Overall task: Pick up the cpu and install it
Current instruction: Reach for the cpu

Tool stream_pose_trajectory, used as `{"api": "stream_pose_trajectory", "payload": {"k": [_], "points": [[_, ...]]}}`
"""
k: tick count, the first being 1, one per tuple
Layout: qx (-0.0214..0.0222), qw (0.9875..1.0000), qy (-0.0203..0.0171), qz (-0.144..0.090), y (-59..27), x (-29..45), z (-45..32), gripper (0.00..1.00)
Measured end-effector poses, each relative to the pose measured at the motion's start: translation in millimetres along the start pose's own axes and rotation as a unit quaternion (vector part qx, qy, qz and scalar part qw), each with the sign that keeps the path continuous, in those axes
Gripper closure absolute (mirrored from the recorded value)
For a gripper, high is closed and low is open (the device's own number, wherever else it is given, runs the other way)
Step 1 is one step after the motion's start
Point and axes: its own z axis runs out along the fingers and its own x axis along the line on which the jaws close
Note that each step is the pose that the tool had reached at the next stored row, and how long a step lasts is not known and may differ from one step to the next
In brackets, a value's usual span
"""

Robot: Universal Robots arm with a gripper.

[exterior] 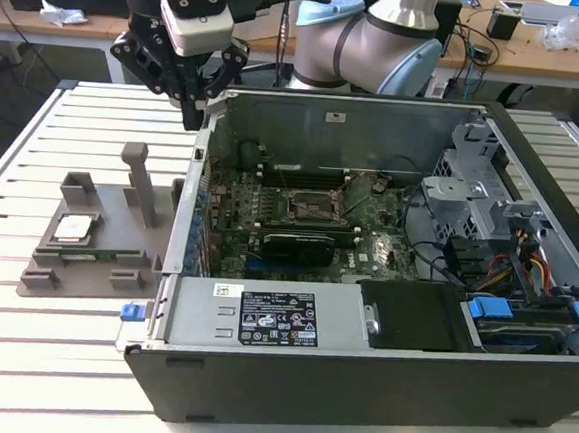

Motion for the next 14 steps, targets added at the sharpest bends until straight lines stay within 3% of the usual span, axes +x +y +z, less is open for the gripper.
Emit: {"api": "stream_pose_trajectory", "payload": {"k": [14], "points": [[0.0, 1.0, 0.0, 0.0, -2.8, 37.1, -1.0, 0.89]]}}
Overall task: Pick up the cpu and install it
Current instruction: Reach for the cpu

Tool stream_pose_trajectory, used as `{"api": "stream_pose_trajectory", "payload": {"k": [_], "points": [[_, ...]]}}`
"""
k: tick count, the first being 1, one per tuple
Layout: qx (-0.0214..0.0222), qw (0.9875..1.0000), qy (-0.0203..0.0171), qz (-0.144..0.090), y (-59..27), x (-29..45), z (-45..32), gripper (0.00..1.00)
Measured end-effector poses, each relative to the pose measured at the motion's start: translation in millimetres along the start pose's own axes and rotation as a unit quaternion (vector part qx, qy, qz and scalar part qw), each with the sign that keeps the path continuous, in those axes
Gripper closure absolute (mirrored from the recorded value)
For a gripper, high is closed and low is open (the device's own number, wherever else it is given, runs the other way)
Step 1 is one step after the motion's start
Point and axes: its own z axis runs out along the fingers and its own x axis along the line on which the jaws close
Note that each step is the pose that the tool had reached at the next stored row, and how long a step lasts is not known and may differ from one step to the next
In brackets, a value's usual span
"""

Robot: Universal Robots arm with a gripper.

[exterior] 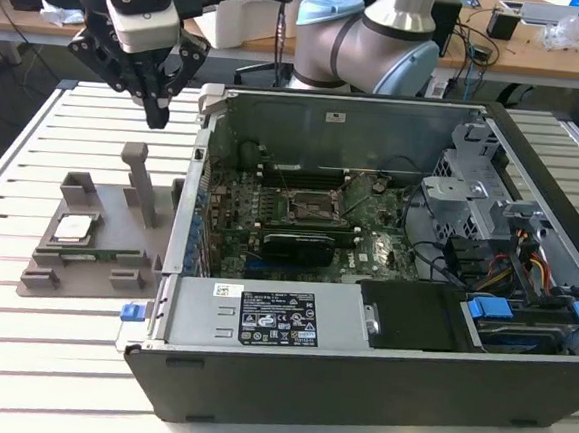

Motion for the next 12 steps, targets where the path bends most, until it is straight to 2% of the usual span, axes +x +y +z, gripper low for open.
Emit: {"api": "stream_pose_trajectory", "payload": {"k": [2, 5, 9, 12], "points": [[0.0, 1.0, 0.0, 0.0, -0.2, 2.9, -0.1, 0.89], [0.0, 1.0, 0.0, 0.0, -0.9, 13.1, -0.3, 0.89], [0.0, 1.0, 0.0, 0.0, -1.6, 21.4, -0.5, 0.89], [0.0, 1.0, 0.0, 0.0, -2.3, 31.7, -0.8, 0.89]]}}
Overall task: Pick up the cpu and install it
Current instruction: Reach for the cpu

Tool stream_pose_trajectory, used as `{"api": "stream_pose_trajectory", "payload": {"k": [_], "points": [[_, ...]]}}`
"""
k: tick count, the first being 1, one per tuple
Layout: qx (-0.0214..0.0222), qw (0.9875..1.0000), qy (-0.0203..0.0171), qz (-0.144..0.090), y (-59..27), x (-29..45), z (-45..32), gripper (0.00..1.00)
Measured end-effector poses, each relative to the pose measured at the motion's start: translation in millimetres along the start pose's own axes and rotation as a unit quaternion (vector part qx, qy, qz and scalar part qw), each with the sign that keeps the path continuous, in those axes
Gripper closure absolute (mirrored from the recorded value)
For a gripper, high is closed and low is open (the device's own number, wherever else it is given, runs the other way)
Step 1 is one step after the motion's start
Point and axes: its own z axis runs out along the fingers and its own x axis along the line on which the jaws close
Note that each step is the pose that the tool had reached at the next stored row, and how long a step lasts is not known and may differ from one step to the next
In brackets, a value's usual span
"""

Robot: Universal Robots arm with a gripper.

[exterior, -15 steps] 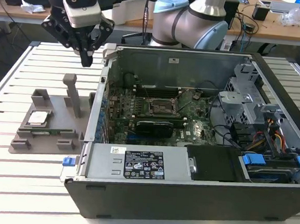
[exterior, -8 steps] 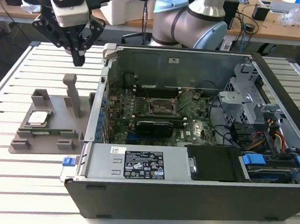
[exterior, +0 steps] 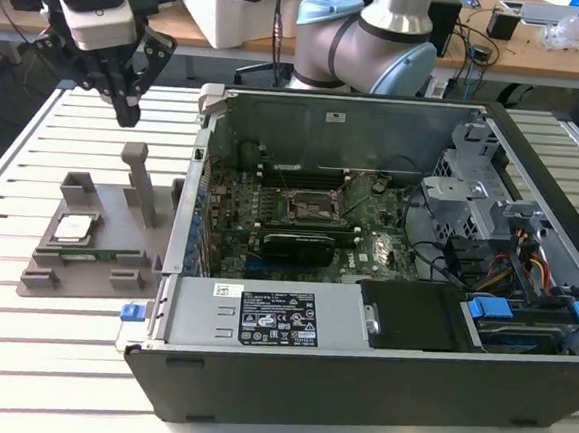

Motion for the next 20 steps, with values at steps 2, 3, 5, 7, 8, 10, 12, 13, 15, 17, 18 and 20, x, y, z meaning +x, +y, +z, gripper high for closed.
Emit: {"api": "stream_pose_trajectory", "payload": {"k": [2, 3, 5, 7, 8, 10, 12, 13, 15, 17, 18, 20], "points": [[0.0, 1.0, 0.0, 0.0, -0.5, 6.5, -0.1, 0.89], [0.0, 1.0, 0.0, 0.0, -0.9, 12.2, -0.2, 0.89], [0.0, 1.0, 0.0, 0.0, -1.7, 23.4, -0.5, 0.89], [0.0, 1.0, 0.0, 0.0, -2.5, 32.7, -0.7, 0.89], [0.0, 1.0, 0.0, 0.0, -2.8, 37.9, -0.8, 0.89], [0.0, 1.0, 0.0, 0.0, -3.7, 49.6, -1.1, 0.89], [0.0001, 1.0, 0.0, 0.0, -4.7, 63.1, -1.4, 0.89], [0.0, 1.0, 0.0, 0.0, -4.9, 65.9, -1.4, 0.89], [0.0, 1.0, 0.0, 0.0, -5.5, 73.6, -1.6, 0.89], [0.0001, 1.0, 0.0, 0.0, -6.0, 80.4, -1.8, 0.89], [0.0, 1.0, 0.0, 0.0, -6.6, 87.8, -1.9, 0.89], [0.0, 1.0, 0.0, 0.0, -7.0, 93.9, -2.0, 0.89]]}}
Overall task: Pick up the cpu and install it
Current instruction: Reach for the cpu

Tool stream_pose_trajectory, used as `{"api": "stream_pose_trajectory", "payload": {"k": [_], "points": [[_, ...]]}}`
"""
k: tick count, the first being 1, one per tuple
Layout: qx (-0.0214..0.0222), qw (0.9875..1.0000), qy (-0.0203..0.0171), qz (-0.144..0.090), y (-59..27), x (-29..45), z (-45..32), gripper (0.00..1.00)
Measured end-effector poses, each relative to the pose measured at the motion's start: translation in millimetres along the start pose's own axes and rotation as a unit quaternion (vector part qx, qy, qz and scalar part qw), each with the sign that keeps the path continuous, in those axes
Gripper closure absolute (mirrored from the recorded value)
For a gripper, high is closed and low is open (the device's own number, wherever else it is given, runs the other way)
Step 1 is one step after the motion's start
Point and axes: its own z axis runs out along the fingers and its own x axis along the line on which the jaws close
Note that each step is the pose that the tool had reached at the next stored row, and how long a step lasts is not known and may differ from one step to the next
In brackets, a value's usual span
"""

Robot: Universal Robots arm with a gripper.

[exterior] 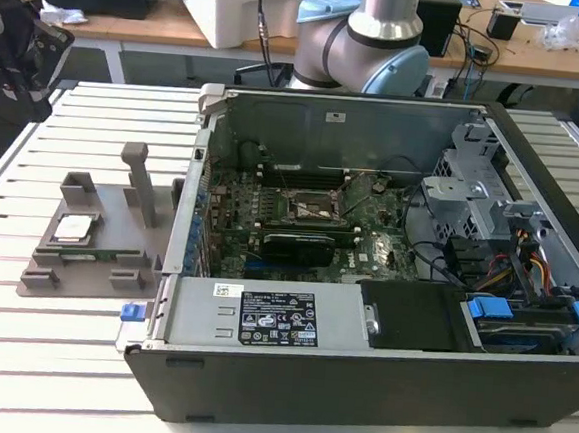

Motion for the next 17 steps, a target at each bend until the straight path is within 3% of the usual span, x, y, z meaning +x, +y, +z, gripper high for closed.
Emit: {"api": "stream_pose_trajectory", "payload": {"k": [4, 11, 17], "points": [[0.0, 1.0, 0.0, 0.0, -1.2, 16.2, -0.4, 0.89], [0.0001, 1.0, 0.0, 0.0, -2.5, 37.8, -0.5, 0.89], [0.0001, 1.0, 0.0, 0.0, -2.5, 38.5, -0.4, 0.89]]}}
